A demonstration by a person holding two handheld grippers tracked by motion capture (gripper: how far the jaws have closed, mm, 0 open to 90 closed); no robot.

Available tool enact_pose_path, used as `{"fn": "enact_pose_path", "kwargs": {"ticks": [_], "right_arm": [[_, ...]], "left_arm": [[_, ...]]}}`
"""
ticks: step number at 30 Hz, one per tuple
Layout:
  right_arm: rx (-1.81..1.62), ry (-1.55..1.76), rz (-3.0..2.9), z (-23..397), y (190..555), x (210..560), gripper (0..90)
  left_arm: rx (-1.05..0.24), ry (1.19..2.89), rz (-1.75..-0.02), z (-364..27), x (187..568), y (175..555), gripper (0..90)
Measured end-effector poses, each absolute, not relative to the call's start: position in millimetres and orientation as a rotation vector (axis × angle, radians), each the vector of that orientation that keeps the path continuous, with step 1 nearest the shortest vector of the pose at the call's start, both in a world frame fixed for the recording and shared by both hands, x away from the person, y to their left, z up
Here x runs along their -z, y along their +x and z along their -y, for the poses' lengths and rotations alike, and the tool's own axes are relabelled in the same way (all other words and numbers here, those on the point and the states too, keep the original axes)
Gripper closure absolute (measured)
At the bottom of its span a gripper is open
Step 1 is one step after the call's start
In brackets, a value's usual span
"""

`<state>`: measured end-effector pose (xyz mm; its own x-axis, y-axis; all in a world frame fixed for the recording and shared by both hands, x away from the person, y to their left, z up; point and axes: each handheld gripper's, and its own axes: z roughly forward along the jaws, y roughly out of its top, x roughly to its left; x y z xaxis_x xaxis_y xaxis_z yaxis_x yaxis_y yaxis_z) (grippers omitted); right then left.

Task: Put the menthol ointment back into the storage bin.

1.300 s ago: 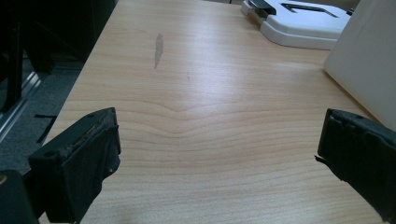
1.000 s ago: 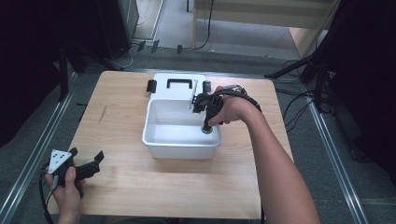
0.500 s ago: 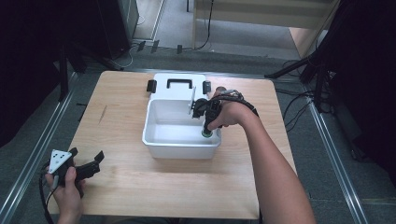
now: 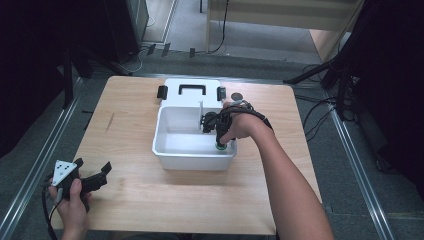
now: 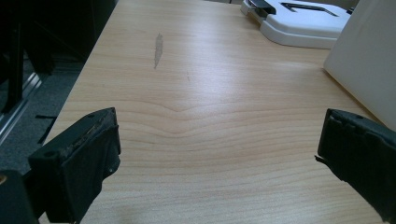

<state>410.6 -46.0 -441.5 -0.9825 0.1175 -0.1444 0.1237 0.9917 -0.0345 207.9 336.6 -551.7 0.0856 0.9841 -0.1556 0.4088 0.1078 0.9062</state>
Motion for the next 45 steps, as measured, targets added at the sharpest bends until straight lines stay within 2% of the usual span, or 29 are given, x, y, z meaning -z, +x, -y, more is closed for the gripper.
{"fn": "enact_pose_path", "kwargs": {"ticks": [30, 36, 45], "right_arm": [[0.161, 0.134, -2.988, 40.6, 405.7, 449.9, 50.6], [0.122, 0.146, -2.986, 43.3, 405.1, 440.6, 47.9], [0.07, 0.187, -3.004, 48.2, 402.0, 417.3, 38.4]], "left_arm": [[-0.794, 1.456, -1.472, -336.3, 551.4, 208.0, 0.0], [-0.795, 1.455, -1.471, -336.2, 551.5, 208.1, 0.0], [-0.799, 1.453, -1.47, -335.9, 551.6, 208.4, 0.0]]}}
